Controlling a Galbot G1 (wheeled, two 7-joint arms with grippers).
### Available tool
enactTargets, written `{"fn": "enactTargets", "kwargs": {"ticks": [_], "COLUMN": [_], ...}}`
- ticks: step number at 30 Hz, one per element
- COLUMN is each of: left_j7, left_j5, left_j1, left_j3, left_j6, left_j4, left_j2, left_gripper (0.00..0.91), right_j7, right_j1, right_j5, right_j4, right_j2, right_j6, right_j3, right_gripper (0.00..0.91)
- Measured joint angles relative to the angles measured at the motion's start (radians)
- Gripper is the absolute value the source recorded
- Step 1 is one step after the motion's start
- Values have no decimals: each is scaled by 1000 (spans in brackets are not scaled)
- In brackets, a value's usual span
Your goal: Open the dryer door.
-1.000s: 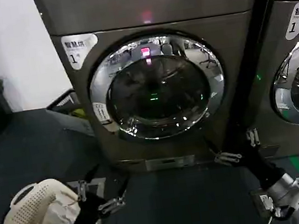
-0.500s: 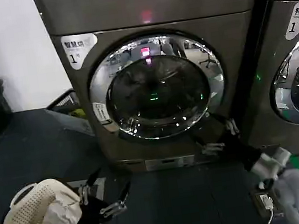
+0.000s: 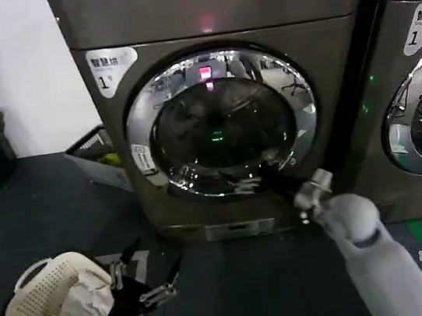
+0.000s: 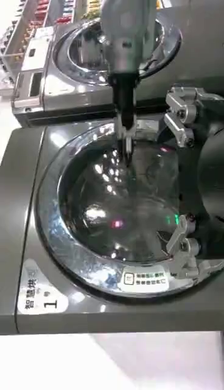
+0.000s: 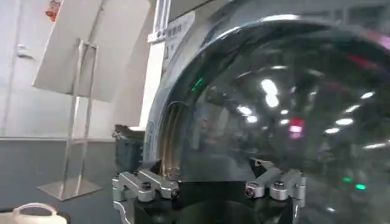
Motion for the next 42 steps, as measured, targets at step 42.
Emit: {"fn": "enactTargets", "kwargs": {"ticks": [42], "left_j7": [1], "left_j5": [35], "left_j1": [-39], "left_j3": [-28], "left_j6": [3], "left_j4": [46], "left_j2": [-8], "left_gripper": [907], "right_j7": [-167], "right_j1": [156], "right_j5": [67], "right_j4": [-283], "right_j2": [116], "right_j6": [30], "right_j3": [-168], "right_gripper": [907]}}
